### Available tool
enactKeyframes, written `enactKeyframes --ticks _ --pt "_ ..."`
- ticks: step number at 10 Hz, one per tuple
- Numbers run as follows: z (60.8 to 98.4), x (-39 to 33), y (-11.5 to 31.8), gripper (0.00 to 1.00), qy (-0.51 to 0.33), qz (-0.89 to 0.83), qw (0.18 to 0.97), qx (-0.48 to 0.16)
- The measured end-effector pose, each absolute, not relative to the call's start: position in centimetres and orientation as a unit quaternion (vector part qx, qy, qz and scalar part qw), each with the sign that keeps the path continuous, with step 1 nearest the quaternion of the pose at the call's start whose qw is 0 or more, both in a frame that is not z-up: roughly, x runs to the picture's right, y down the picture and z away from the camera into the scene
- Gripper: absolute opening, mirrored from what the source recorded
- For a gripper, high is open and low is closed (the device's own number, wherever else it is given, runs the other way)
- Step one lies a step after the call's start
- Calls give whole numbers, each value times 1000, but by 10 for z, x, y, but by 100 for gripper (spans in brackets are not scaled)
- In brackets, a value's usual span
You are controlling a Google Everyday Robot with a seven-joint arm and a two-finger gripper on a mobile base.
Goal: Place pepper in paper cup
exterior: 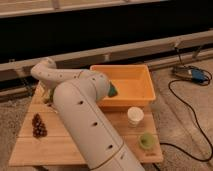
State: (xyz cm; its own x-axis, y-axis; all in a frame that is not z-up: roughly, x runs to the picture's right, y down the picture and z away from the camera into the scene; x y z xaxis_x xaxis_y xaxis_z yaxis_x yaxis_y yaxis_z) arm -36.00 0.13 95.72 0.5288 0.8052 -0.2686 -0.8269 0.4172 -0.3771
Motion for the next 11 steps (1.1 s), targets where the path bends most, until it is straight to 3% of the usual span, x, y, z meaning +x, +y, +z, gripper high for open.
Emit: enactKeyframes --ticks 11 --pt "981 -370 3 80 61 520 822 -223"
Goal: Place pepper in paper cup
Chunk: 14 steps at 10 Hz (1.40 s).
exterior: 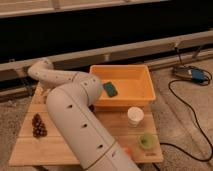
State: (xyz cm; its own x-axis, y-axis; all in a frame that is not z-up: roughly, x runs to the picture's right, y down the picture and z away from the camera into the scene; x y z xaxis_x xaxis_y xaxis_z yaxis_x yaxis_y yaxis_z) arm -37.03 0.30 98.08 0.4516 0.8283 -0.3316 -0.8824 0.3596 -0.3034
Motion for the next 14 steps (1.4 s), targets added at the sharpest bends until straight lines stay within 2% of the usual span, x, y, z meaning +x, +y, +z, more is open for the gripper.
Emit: enactKeyframes --ticks 3,4,11,12,14 --pt "988 -371 8 80 69 520 820 -229" --pt "989 -372 11 75 72 519 820 -231" --pt "979 -366 11 5 64 512 826 -229" --pt "974 -364 5 1 58 512 827 -225" --pt "955 -360 -12 0 39 510 833 -212"
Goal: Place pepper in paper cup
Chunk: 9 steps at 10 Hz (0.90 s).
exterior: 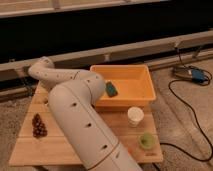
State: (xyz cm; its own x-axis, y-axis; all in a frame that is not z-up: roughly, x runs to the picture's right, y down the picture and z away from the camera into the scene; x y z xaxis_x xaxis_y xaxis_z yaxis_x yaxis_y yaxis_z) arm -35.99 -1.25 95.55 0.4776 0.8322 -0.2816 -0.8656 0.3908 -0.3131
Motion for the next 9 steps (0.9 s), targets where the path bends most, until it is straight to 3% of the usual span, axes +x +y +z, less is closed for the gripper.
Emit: enactKeyframes --ticks 6,9 --pt "891 -330 -34 0 -58 494 841 -214" --pt "837 -308 -32 0 -117 467 843 -240"
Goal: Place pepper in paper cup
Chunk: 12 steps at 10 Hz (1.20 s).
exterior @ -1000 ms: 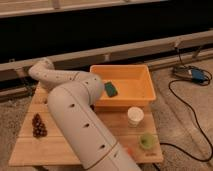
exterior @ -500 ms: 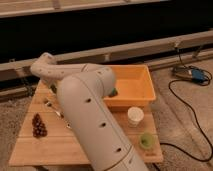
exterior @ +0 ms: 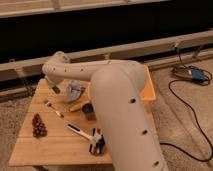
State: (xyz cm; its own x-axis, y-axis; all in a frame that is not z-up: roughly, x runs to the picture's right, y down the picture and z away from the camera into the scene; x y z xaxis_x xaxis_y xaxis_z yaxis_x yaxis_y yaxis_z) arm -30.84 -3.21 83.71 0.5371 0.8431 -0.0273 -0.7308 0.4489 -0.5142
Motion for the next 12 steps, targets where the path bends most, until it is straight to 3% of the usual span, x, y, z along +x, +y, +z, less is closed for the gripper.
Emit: enactKeyframes --ticks 6,12 --pt "770 -254 -1 0 -169 440 839 -271" --pt "735 -172 26 0 -178 475 820 -265"
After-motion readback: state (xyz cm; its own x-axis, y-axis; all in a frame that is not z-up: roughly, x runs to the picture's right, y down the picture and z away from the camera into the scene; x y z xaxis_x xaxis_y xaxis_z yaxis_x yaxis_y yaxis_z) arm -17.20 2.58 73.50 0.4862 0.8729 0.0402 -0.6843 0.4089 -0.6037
